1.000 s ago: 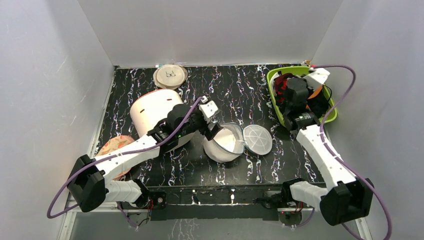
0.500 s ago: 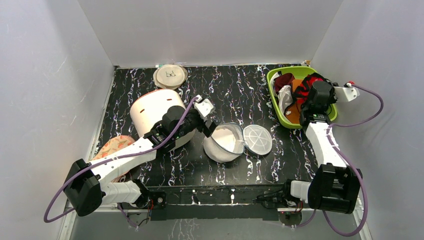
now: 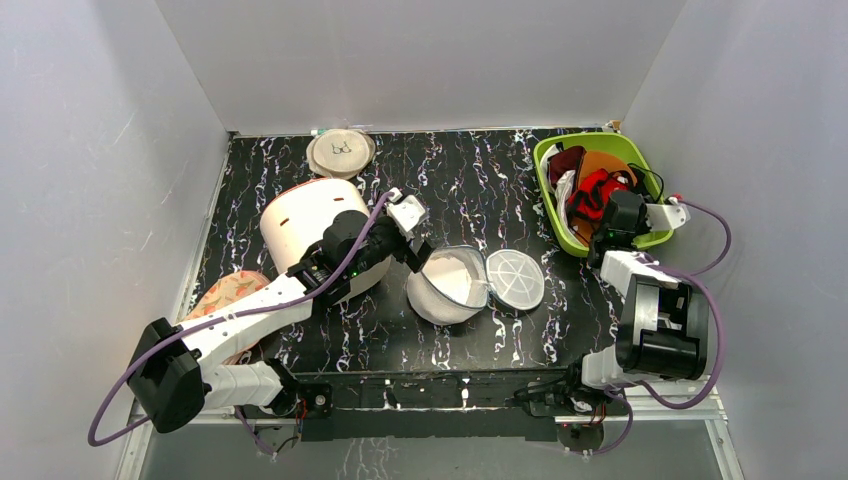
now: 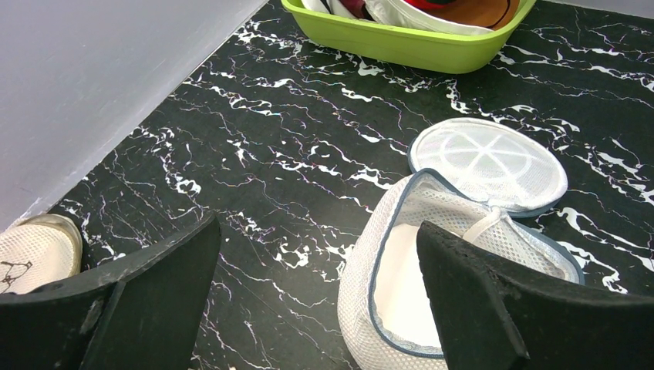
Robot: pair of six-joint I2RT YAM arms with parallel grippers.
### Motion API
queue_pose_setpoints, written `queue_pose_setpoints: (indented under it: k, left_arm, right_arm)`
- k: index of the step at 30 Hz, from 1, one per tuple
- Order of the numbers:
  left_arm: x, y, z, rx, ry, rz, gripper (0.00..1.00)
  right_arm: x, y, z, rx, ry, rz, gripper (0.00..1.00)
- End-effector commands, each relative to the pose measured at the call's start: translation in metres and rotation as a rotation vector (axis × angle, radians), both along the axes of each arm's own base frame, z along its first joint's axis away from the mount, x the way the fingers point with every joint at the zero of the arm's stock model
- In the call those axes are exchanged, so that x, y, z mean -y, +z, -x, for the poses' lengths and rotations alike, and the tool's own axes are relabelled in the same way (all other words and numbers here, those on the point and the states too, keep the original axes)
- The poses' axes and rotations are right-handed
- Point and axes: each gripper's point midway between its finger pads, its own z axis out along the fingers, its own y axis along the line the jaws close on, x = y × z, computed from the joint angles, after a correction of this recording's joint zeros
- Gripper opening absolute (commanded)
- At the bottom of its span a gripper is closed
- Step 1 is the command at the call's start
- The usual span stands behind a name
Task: Unzip the laundry bag and remove the bra
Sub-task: Place the bra in the bin.
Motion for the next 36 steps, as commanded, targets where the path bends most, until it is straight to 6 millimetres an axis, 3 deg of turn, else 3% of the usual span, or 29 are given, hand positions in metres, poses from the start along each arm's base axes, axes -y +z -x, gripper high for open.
queue_pose_setpoints:
  k: [1,4,8,15,19,23,26,30,33,36]
  left_arm:
    - [-0.001,0.018,0.000,0.034,0.000,0.052,0.98]
    - [0.000,0.018,0.000,0.030,-0.005,0.052,0.98]
    - [0.000,0.017,0.000,0.026,-0.002,0.046,0.98]
    - [-0.004,0.020,-0.001,0.035,0.016,0.047,0.98]
    - [-0.006,0.022,-0.001,0.038,0.023,0.046,0.98]
    - [-0.008,0.022,-0.003,0.041,0.034,0.034,0.98]
    - [-0.005,0.013,-0.004,0.018,0.021,-0.001,0.98]
    - [0.009,-0.014,0.002,-0.059,-0.077,-0.111,0.98]
    - [0.014,-0.027,0.002,-0.108,-0.099,-0.158,0.98]
    - [0.015,-0.032,0.001,-0.117,-0.099,-0.163,0.98]
  right_arm:
    - [0.001,0.022,-0.010,0.038,0.025,0.031,0.19]
    - [-0.004,0.018,-0.008,-0.011,0.061,0.016,0.33]
    - [-0.012,0.032,0.000,-0.021,0.108,0.025,0.59]
    - [-0.010,0.062,0.038,-0.052,0.063,0.068,0.92]
    - [-0.010,0.084,0.053,-0.010,0.050,0.087,0.96]
    - [-0.027,0.100,0.048,0.044,0.140,0.060,0.96]
    - [-0.072,0.107,0.024,0.097,0.416,0.016,0.93]
    - [-0.141,0.103,0.006,0.109,0.771,-0.058,0.93]
    - [-0.197,0.094,0.004,0.064,0.995,-0.052,0.93]
    - [-0.256,0.081,0.017,-0.011,1.195,-0.006,0.94]
